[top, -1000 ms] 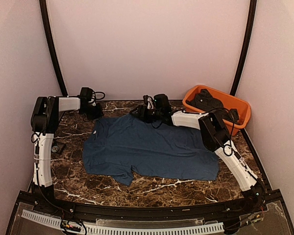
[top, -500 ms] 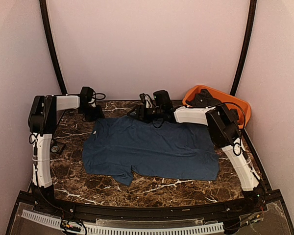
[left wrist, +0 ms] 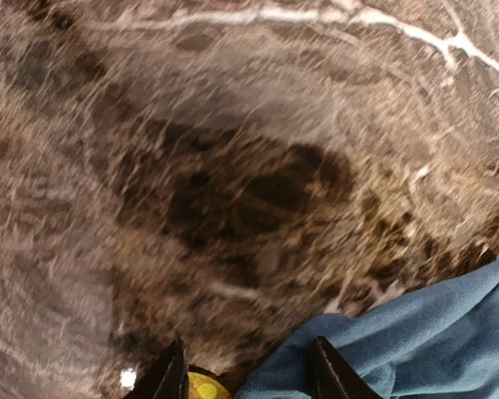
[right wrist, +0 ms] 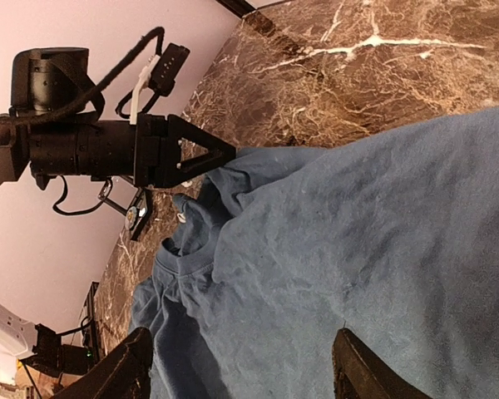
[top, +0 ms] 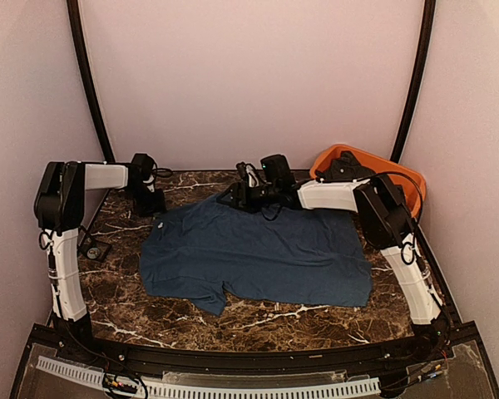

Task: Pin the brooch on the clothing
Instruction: Move the brooch to the center of the board.

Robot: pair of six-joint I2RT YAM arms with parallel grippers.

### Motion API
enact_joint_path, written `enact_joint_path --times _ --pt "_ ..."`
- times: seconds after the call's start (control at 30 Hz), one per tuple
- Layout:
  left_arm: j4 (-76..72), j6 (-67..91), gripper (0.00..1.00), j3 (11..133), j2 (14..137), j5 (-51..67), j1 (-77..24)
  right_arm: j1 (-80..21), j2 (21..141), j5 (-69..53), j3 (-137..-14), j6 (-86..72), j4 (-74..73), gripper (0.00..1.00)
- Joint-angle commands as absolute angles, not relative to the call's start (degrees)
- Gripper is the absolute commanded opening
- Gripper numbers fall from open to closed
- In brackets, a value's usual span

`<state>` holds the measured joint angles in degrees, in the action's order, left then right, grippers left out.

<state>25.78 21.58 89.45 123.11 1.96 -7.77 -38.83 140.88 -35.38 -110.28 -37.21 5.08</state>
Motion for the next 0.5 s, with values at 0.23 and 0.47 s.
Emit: enact_joint_path --times 0.23,0.47 --pt "37.8 20.5 0.58 84.8 118.4 -5.0 -7.4 -39.8 135.6 -36.4 -107.7 -34.8 4.7 0.72" --pt "35.5 19.4 0.89 83.0 112.4 -9.8 -7.0 -40.1 135.4 -36.7 -108.4 -32.9 3.1 0.71"
